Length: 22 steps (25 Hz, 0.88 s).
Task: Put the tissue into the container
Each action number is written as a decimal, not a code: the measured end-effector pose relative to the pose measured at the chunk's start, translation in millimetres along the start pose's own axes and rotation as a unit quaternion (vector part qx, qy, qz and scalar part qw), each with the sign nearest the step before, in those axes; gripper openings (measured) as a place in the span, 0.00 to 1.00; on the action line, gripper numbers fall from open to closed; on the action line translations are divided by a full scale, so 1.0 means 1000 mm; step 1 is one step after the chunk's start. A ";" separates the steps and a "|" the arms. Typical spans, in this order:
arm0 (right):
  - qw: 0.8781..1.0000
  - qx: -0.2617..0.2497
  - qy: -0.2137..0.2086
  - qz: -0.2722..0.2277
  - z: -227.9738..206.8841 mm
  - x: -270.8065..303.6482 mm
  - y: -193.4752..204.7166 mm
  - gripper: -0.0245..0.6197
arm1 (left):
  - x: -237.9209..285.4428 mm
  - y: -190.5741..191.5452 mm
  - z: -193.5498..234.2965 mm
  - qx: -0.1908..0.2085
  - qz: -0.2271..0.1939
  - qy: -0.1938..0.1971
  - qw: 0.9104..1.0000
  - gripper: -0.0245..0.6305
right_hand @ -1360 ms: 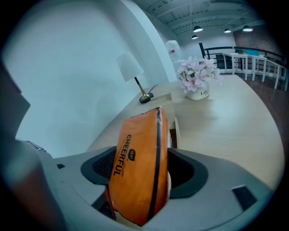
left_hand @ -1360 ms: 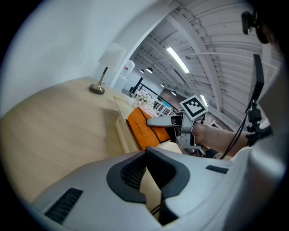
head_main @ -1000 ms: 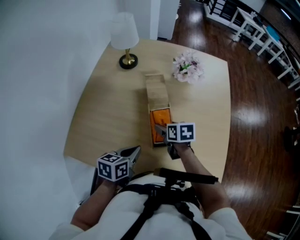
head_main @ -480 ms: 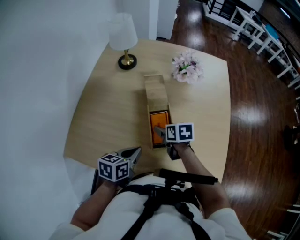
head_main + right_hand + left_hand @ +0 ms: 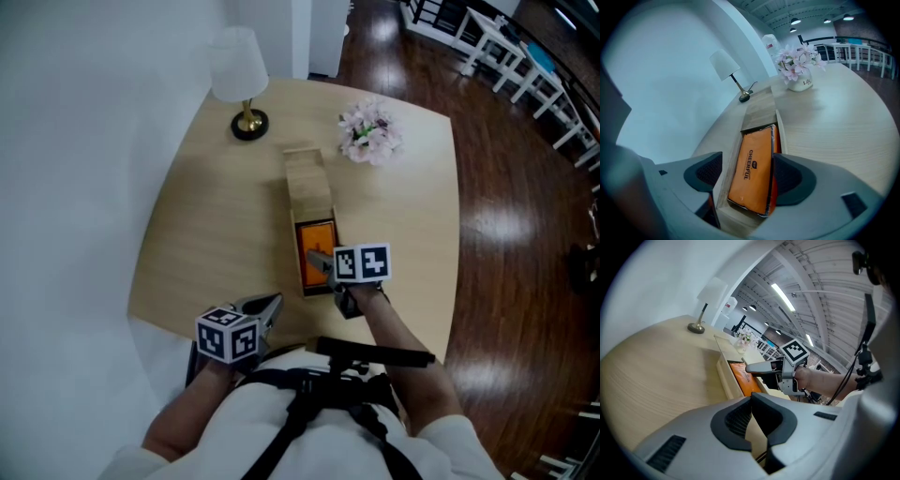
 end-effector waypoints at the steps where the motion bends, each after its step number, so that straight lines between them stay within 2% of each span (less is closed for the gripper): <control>1: 1.000 0.000 0.000 -0.002 -0.001 0.000 0.000 0.58 | 0.001 0.000 0.000 0.000 0.000 0.000 1.000 0.04; 8: 1.000 0.004 -0.001 -0.012 -0.005 -0.010 -0.002 0.58 | 0.001 -0.004 -0.003 0.008 0.000 0.000 1.000 0.04; 15: 0.997 -0.024 0.025 -0.066 -0.014 -0.046 -0.004 0.58 | -0.001 -0.007 -0.005 0.010 -0.004 0.002 1.000 0.04; 22: 0.994 -0.007 0.046 -0.103 -0.033 -0.088 0.013 0.37 | 0.002 -0.014 -0.013 0.019 -0.008 0.015 1.000 0.04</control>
Point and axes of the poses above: the fingertips, and each gripper's own axes: x forward along the fingers, z to its left, y out of its underside, the point moved 5 cm from there along -x, backward along the fingers, and after that the axes turned 9 degrees about y, right-handed, at the moved point
